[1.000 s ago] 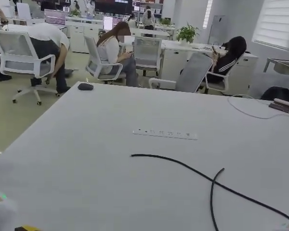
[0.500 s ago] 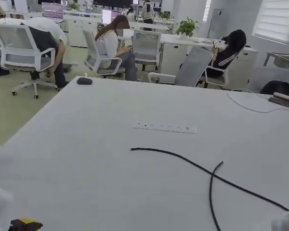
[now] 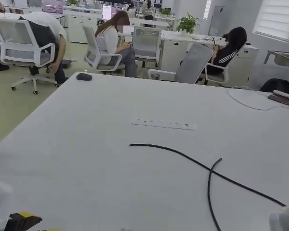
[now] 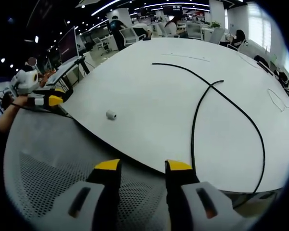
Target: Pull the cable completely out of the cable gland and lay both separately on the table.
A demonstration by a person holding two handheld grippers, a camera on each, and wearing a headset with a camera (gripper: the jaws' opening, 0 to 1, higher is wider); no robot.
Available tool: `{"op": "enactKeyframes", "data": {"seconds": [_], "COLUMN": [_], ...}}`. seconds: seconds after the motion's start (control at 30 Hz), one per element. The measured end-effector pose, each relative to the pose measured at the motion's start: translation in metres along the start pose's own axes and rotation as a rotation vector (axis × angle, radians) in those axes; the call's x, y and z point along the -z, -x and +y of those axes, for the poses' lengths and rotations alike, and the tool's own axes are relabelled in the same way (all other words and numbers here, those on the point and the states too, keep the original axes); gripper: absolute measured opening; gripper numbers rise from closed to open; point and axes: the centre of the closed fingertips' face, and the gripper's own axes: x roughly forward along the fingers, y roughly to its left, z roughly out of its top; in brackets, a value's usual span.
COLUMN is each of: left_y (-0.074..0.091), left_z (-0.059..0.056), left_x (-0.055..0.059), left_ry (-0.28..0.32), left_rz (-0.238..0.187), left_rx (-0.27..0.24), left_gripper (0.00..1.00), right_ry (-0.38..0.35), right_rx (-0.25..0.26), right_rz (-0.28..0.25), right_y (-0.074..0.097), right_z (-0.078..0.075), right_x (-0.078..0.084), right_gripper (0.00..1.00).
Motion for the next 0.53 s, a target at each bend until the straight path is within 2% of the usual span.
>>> {"op": "enactKeyframes", "data": {"seconds": [0.13, 0.27, 0.53], "left_y": [0.0, 0.0002, -0.0008], "left_z": [-0.0026, -0.0021, -0.0031], "left_x": [0.0006, 0.0028, 0.0035], "left_ry": [0.001, 0.002, -0.01], "left_rz": [0.003, 0.014, 0.024], "left_rx": [0.013, 0.013, 0.02], "left_gripper": [0.37, 0.37, 0.36], "right_ry": [-0.002, -0.006, -0.021], "right_rx": [0.0, -0.025, -0.025], "right_rz": [0.001, -0.002, -0.004], "right_y": [0.0002, -0.0002, 0.0], "right_z": [0.0, 0.0049, 0.0041], "right_x": [0.0001, 0.0002, -0.0001], "right_gripper": [0.37, 0.35, 0.36]}}
